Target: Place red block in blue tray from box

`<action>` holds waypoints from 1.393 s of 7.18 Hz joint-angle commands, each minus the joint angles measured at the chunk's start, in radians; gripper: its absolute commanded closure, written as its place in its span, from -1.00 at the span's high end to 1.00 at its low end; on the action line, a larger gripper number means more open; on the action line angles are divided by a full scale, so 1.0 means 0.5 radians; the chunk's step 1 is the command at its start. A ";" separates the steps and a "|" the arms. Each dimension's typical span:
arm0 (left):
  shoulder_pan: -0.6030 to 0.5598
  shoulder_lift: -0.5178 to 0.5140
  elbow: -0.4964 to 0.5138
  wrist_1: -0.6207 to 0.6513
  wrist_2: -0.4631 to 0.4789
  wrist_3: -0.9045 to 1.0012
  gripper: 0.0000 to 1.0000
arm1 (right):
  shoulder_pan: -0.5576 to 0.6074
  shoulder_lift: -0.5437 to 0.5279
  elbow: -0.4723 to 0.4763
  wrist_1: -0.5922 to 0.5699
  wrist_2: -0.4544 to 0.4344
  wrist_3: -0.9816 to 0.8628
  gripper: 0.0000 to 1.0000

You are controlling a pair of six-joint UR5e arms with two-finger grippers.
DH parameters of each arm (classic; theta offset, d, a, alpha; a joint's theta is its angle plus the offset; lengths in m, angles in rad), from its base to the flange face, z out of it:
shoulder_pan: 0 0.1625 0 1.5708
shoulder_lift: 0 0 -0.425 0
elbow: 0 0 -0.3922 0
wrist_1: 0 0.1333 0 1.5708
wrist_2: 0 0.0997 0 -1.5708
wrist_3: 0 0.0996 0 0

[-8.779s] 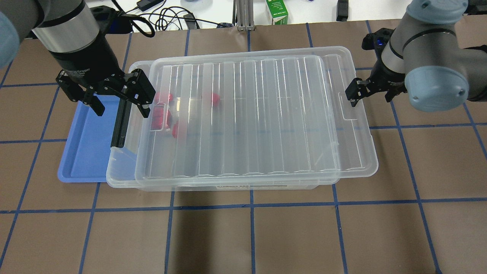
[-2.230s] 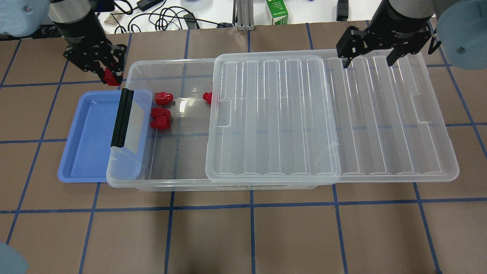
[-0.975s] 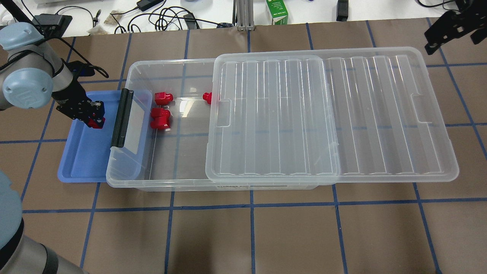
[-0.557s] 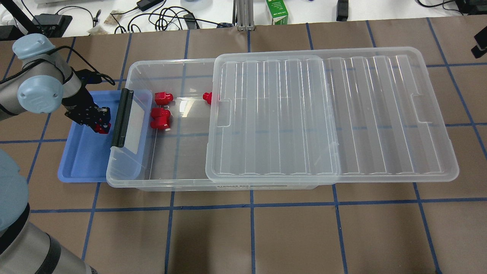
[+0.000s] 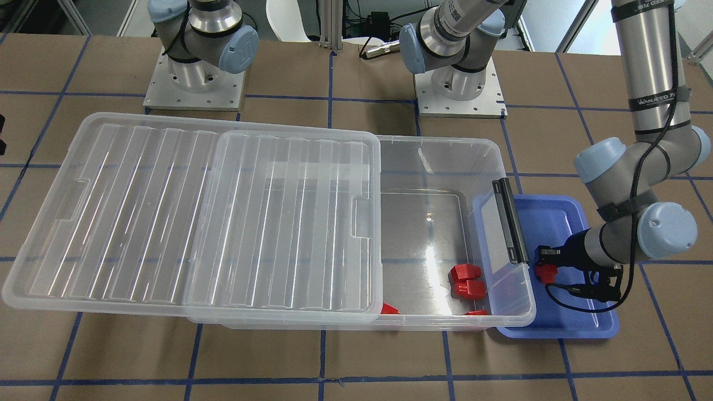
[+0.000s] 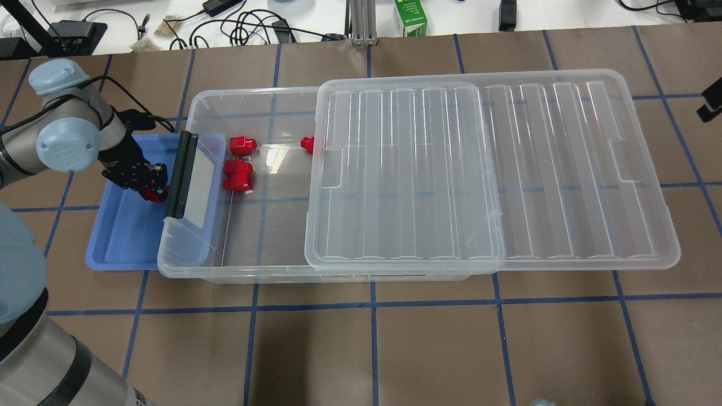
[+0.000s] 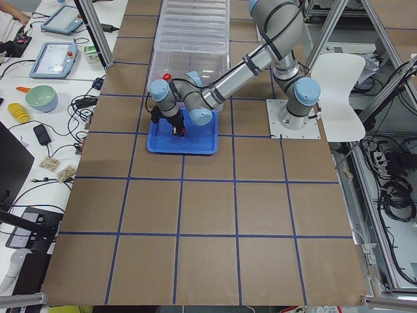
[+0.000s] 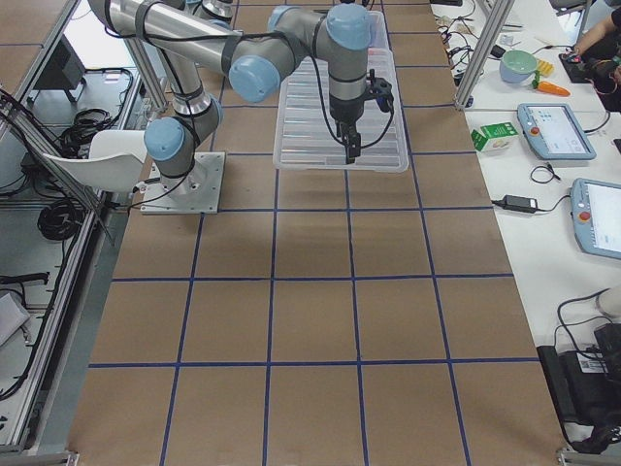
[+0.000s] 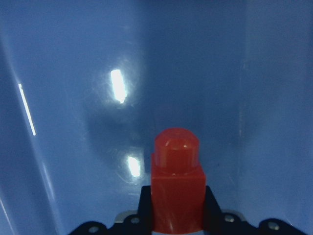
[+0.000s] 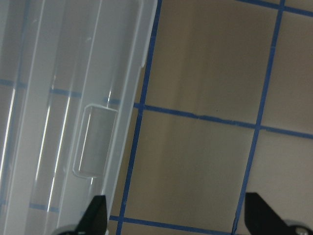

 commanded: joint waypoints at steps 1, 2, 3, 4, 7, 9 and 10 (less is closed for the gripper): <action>-0.001 -0.020 0.018 -0.001 0.002 -0.009 0.98 | -0.044 0.175 0.159 -0.226 -0.003 -0.013 1.00; -0.001 0.019 0.027 -0.028 0.008 -0.012 1.00 | -0.044 0.191 0.199 -0.248 -0.003 -0.001 1.00; -0.007 0.059 0.034 -0.053 0.005 -0.006 1.00 | -0.044 0.188 0.239 -0.248 -0.003 0.008 1.00; -0.019 0.144 0.064 -0.141 -0.004 -0.022 1.00 | -0.044 0.188 0.285 -0.248 -0.003 0.011 1.00; -0.059 0.363 0.486 -0.785 -0.001 -0.135 1.00 | -0.035 0.185 0.307 -0.245 0.012 0.155 1.00; -0.239 0.534 0.533 -0.966 -0.022 -0.364 1.00 | -0.019 0.175 0.325 -0.236 0.043 0.317 1.00; -0.353 0.608 0.537 -1.022 -0.022 -0.529 1.00 | 0.035 0.160 0.349 -0.236 0.040 0.388 1.00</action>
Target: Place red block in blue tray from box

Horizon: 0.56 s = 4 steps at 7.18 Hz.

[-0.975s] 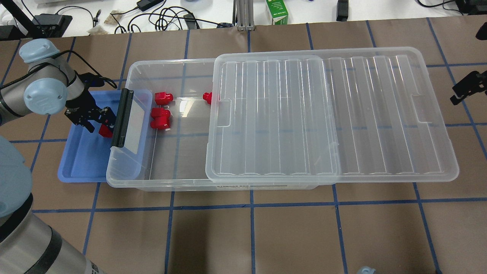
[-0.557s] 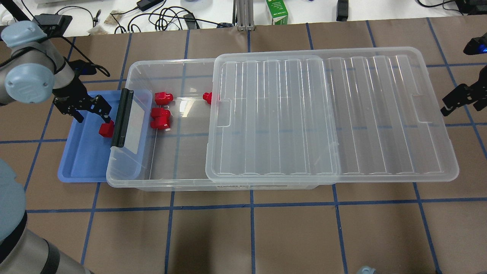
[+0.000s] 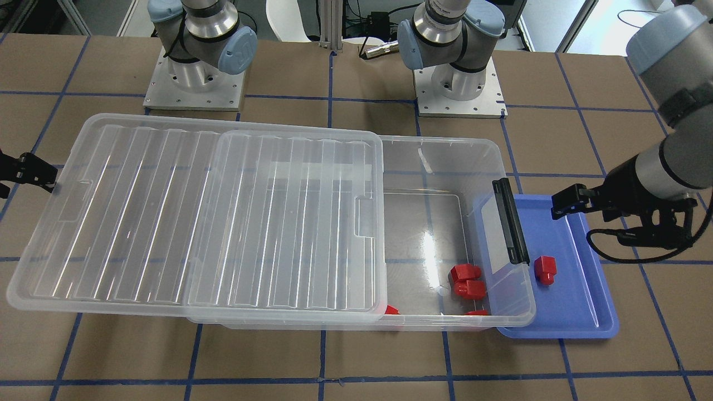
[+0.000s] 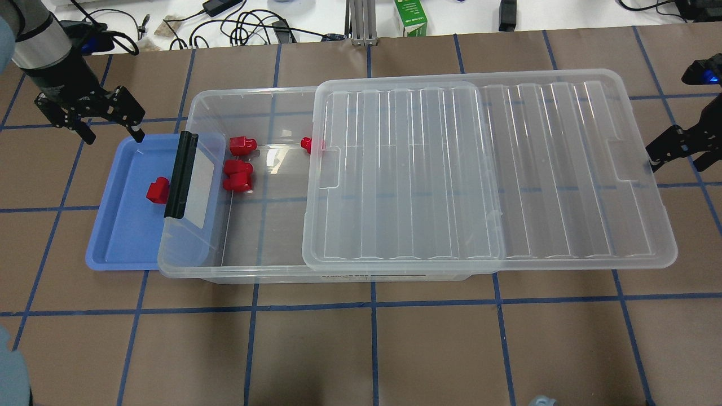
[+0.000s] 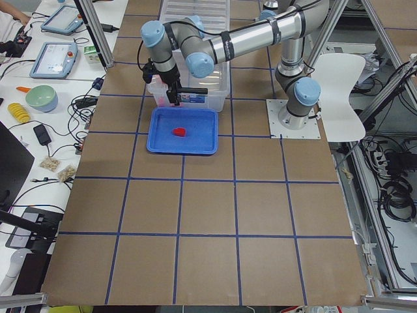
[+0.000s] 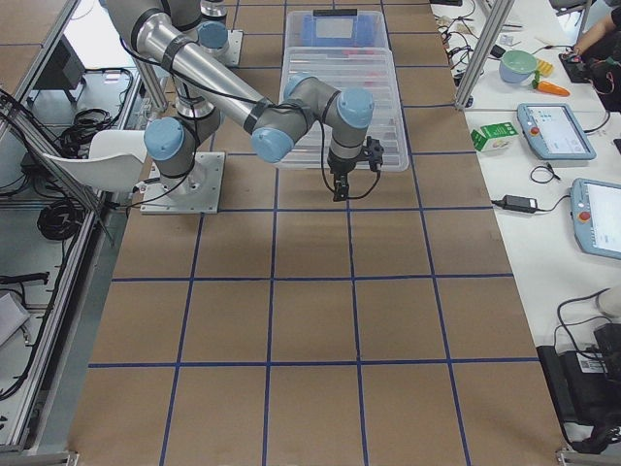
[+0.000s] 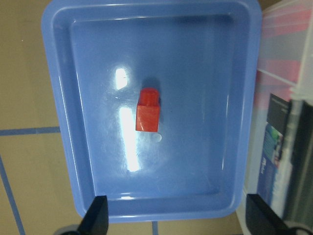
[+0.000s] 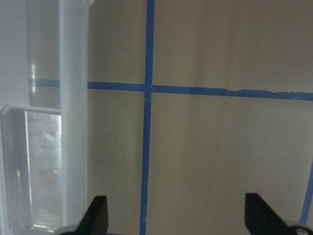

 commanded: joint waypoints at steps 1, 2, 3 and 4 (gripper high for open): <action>-0.231 0.169 -0.007 -0.137 0.000 -0.297 1.00 | 0.094 -0.020 0.030 -0.001 0.007 0.133 1.00; -0.320 0.233 -0.019 -0.146 0.009 -0.322 1.00 | 0.131 -0.023 0.033 -0.001 0.008 0.157 1.00; -0.394 0.270 -0.050 -0.162 0.003 -0.426 1.00 | 0.177 -0.023 0.033 -0.004 0.004 0.197 1.00; -0.464 0.338 -0.108 -0.165 -0.006 -0.451 1.00 | 0.235 -0.023 0.033 -0.004 0.004 0.325 1.00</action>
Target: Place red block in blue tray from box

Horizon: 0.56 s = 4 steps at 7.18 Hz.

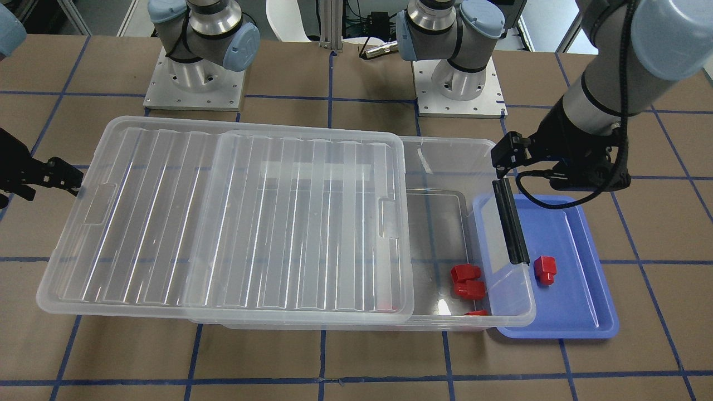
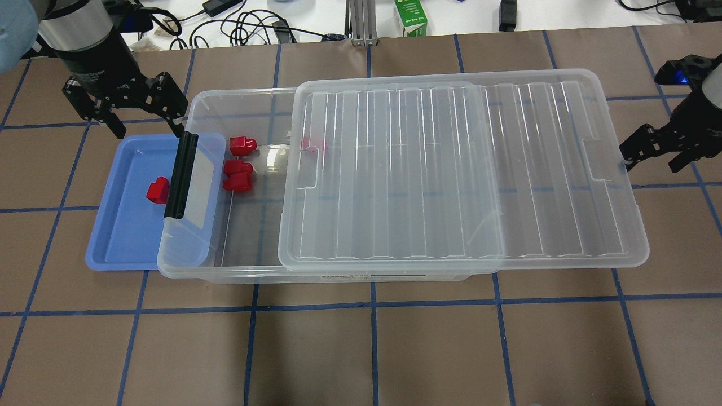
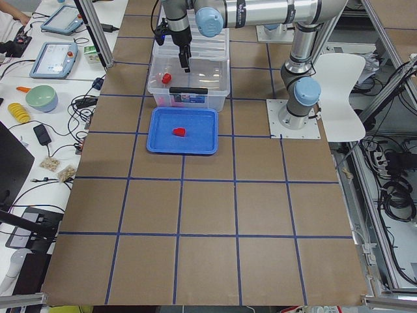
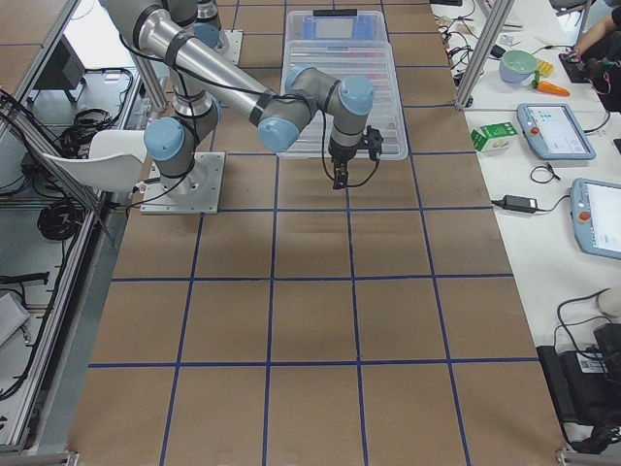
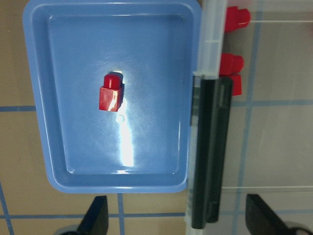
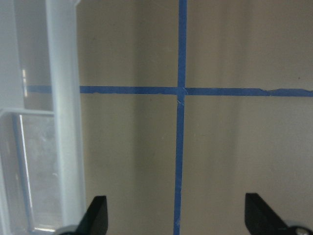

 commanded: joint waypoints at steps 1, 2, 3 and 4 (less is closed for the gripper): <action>-0.117 0.134 -0.106 -0.009 -0.014 -0.067 1.00 | 0.134 -0.001 0.001 -0.001 -0.001 0.206 1.00; -0.120 0.183 -0.112 -0.006 -0.039 -0.073 1.00 | 0.202 0.005 0.001 -0.062 -0.004 0.313 1.00; -0.120 0.196 -0.125 -0.012 -0.039 -0.076 1.00 | 0.260 0.011 0.001 -0.096 -0.004 0.433 1.00; -0.120 0.211 -0.125 -0.009 -0.051 -0.076 1.00 | 0.340 0.014 -0.002 -0.108 -0.004 0.489 1.00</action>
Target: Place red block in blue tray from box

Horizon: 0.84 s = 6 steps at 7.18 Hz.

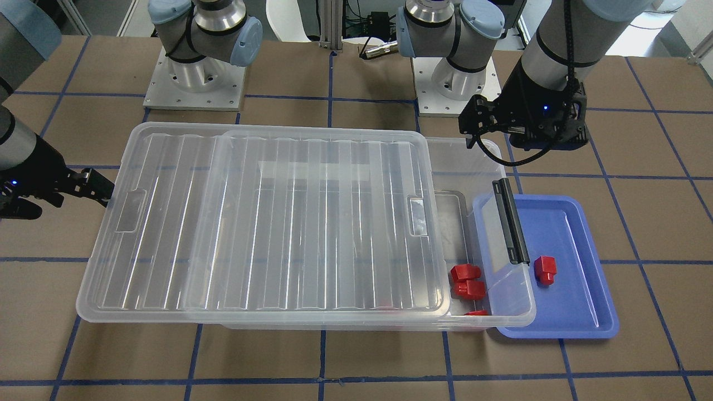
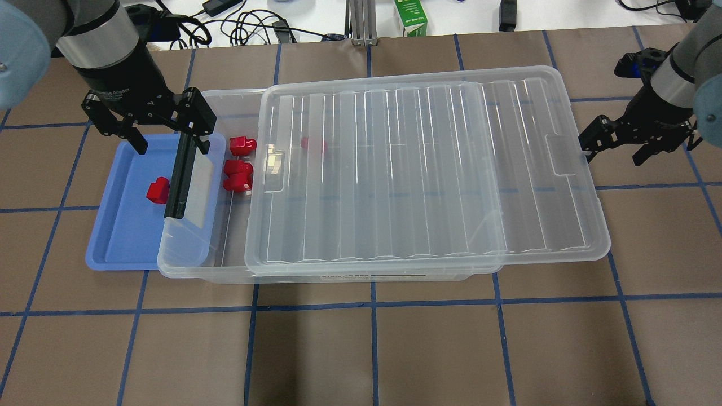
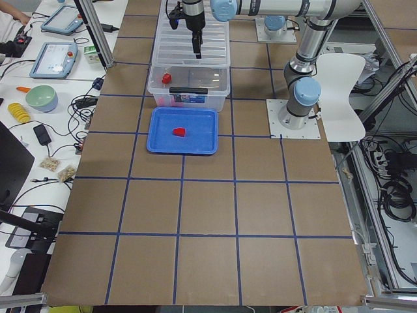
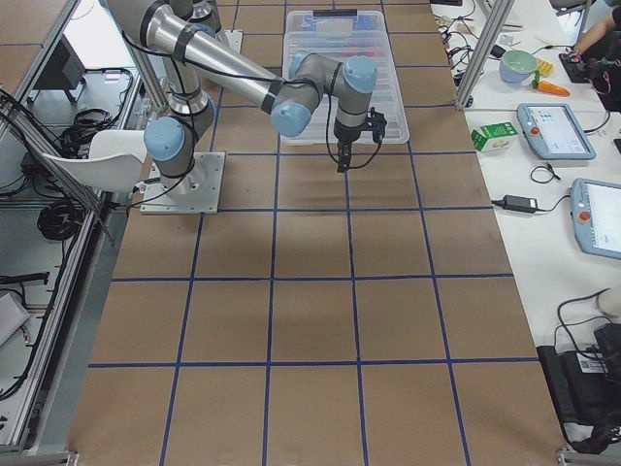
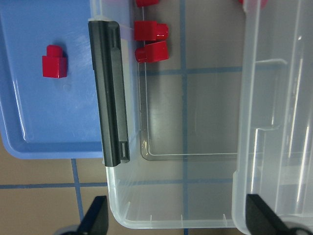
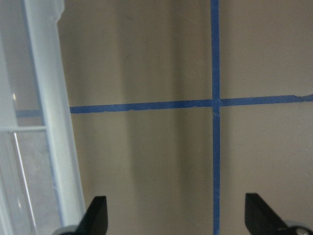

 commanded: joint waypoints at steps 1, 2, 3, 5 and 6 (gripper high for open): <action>-0.003 0.022 -0.026 -0.012 -0.004 -0.003 1.00 | 0.149 0.014 0.000 -0.089 -0.001 0.220 1.00; -0.003 0.037 -0.072 -0.024 -0.022 -0.003 1.00 | 0.189 0.011 -0.003 -0.093 -0.001 0.295 1.00; -0.003 0.086 -0.109 -0.039 -0.025 -0.003 1.00 | 0.262 0.011 -0.003 -0.093 -0.001 0.374 1.00; -0.003 0.108 -0.115 -0.103 -0.007 -0.003 1.00 | 0.376 0.002 0.000 -0.117 0.002 0.461 1.00; 0.000 0.111 -0.118 -0.122 -0.001 0.000 1.00 | 0.428 0.002 -0.003 -0.120 0.000 0.476 1.00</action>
